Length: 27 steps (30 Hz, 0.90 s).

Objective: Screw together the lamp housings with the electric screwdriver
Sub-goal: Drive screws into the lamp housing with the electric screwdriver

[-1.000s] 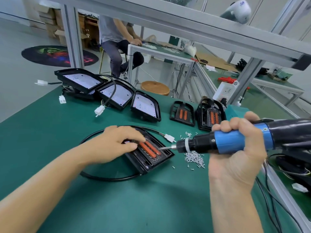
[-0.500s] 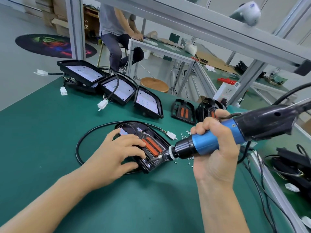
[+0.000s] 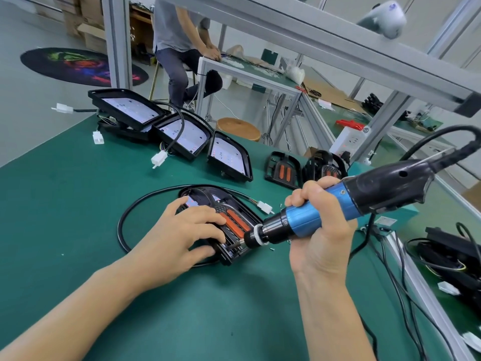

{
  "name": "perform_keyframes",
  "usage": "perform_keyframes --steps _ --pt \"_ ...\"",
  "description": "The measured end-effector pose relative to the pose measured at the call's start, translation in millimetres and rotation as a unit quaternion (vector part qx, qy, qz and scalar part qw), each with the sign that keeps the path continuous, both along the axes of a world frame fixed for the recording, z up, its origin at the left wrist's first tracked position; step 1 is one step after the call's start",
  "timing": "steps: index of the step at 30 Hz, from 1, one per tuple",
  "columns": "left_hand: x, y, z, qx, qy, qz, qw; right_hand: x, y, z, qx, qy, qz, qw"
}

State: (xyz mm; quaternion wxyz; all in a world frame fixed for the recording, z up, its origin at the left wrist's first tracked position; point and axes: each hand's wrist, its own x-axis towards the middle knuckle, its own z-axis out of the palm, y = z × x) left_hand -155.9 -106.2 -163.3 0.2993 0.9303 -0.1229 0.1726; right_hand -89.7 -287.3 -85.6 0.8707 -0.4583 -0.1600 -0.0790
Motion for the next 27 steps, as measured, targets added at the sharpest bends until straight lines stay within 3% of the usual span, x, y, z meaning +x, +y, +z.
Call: perform_keyframes --steps 7,16,22,27 --pt "0 0 -2 -0.005 0.003 0.004 1.000 -1 -2 1 -0.009 -0.009 0.000 1.000" --pt "-1 1 -6 -0.024 0.006 0.009 1.000 10 -52 18 0.024 -0.021 -0.151 0.988" --pt "-4 -1 -4 -0.056 0.013 0.012 0.998 18 -130 19 -0.081 0.042 -0.222 0.971" --pt "-5 0 -9 -0.069 0.011 0.020 0.997 39 -194 0 -0.252 0.209 -0.208 0.922"
